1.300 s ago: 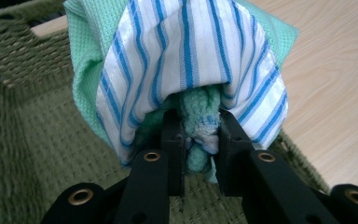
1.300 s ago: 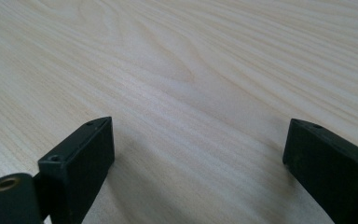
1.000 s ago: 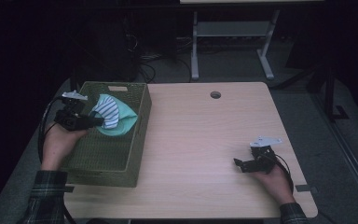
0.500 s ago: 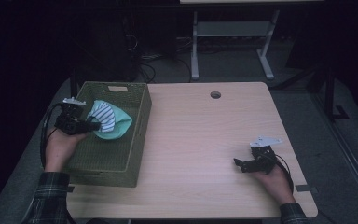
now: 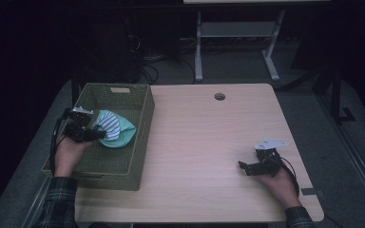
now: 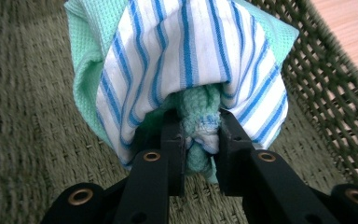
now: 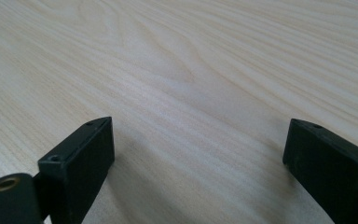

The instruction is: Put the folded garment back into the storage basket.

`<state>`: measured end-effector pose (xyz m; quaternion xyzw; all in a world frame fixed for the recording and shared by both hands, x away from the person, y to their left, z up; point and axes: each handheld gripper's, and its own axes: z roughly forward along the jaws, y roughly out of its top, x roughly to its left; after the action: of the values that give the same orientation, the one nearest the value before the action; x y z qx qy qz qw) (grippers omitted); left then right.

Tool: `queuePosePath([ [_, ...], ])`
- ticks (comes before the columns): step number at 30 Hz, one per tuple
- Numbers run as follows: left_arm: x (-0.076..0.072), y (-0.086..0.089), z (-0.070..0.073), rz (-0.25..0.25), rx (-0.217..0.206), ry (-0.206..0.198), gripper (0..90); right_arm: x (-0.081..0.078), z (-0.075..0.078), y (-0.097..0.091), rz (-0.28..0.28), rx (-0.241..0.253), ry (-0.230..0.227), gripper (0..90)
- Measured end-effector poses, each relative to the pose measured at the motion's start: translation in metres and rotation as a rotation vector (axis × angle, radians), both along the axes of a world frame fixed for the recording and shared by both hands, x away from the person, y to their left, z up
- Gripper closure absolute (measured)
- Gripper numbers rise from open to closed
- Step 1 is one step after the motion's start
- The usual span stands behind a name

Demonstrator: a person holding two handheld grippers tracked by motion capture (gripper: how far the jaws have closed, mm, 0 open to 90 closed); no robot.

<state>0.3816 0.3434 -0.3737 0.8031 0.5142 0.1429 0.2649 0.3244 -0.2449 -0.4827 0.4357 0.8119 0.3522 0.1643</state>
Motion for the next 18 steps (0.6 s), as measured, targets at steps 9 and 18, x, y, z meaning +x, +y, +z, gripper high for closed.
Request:
queuePosePath([
  [9, 0.002, -0.003, -0.015, -0.002, 0.032, 0.015, 74.9, 0.0, 0.0, 0.0, 0.0, 0.0, 0.0, 8.3],
  [18, 0.004, -0.001, -0.027, -0.001, 0.024, 0.072, 74.5, 0.0, 0.0, 0.0, 0.0, 0.0, 0.0, 8.2],
])
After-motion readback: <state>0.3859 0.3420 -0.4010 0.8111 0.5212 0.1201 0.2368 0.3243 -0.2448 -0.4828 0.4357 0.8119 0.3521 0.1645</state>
